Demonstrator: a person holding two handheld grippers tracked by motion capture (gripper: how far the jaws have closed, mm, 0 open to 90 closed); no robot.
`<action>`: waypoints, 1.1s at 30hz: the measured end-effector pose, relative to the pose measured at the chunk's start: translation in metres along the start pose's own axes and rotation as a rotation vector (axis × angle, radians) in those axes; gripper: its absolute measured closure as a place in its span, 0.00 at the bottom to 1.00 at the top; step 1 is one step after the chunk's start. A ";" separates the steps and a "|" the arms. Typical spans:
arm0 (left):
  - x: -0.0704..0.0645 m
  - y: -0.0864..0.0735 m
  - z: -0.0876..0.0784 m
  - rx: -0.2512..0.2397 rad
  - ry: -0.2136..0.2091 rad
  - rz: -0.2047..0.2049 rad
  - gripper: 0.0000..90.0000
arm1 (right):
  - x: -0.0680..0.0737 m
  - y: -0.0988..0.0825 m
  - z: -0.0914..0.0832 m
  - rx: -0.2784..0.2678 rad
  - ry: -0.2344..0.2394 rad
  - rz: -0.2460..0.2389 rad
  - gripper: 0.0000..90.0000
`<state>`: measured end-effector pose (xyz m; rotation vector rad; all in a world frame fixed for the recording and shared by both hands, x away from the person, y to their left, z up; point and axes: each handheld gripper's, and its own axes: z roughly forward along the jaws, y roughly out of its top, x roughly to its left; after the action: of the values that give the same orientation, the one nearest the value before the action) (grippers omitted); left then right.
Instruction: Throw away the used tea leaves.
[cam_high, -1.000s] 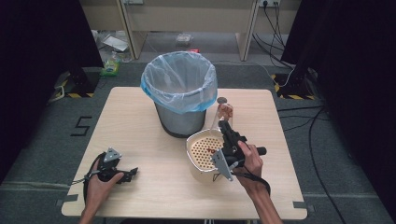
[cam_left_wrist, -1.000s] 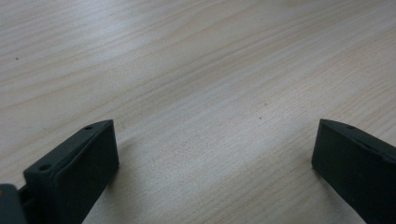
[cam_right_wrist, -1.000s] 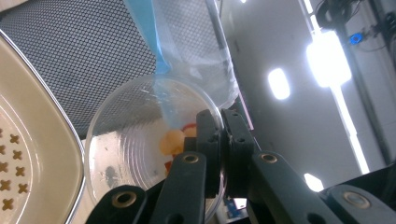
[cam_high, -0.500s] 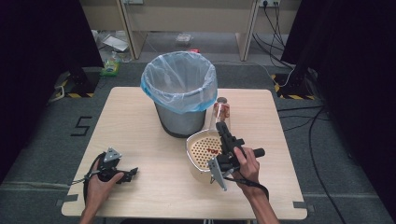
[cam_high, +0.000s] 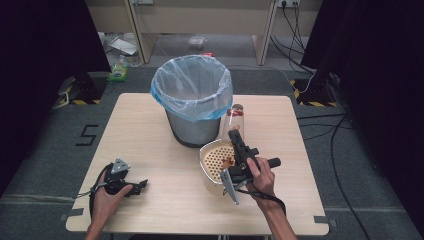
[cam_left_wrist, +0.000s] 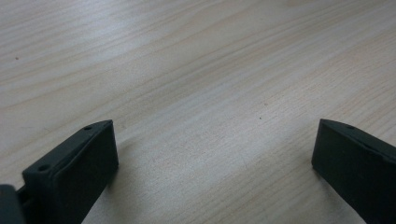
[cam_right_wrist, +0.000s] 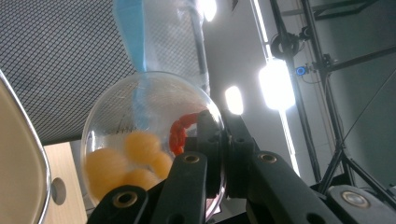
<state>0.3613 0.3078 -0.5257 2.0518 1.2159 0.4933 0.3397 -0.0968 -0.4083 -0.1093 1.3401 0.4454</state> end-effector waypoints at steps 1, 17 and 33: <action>0.000 0.000 0.000 -0.001 0.000 -0.001 0.00 | -0.002 0.001 -0.001 -0.004 -0.005 -0.008 0.97; 0.000 0.000 0.000 -0.001 -0.001 -0.001 0.00 | -0.011 -0.001 0.003 0.000 0.006 0.123 0.97; 0.000 0.000 0.000 -0.001 -0.001 -0.001 0.00 | -0.040 -0.051 0.026 0.133 0.142 0.667 0.97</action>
<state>0.3614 0.3078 -0.5258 2.0503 1.2155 0.4921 0.3758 -0.1443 -0.3729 0.4374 1.5283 0.9177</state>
